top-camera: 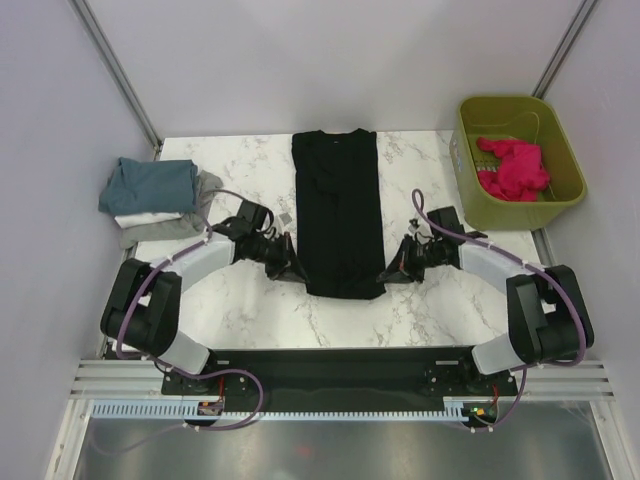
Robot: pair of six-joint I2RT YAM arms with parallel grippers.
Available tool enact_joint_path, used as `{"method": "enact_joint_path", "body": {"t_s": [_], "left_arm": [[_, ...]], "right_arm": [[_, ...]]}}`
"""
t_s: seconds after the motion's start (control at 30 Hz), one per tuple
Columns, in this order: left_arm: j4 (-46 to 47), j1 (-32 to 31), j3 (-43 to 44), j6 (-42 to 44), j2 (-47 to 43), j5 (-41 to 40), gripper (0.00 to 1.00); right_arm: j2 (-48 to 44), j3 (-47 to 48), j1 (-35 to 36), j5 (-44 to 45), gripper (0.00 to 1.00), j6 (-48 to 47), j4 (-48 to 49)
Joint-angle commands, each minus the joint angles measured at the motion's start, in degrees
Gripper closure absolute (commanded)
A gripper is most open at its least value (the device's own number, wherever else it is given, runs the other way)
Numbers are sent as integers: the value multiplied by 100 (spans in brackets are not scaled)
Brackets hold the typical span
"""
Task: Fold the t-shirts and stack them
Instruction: Fold the tshirt
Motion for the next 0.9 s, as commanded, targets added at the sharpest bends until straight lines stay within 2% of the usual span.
{"method": "enact_joint_path", "body": {"t_s": [0.0, 0.1, 0.23, 0.47, 0.6, 0.73, 0.87], "left_arm": [[-416, 302, 749, 659, -262, -44, 98], [-532, 593, 1372, 792, -26, -36, 98], [-532, 848, 2366, 924, 598, -27, 98], [-479, 1006, 4368, 1056, 2362, -53, 98], [-471, 1051, 5283, 1170, 3207, -185, 98], [-357, 1059, 5804, 1144, 3788, -360, 98], [-242, 1068, 6033, 968, 3983, -808, 98]], "right_arm": [[-244, 933, -150, 20, 100, -406, -267], [-7, 1583, -238, -7, 100, -449, -268], [790, 2508, -326, 11, 100, -529, -215], [2479, 4659, -440, 152, 100, -678, 197], [3340, 5512, -440, 231, 100, -696, 374], [4148, 6068, -440, 301, 100, -582, 655], [4388, 6332, -423, 336, 100, -704, 805]]}}
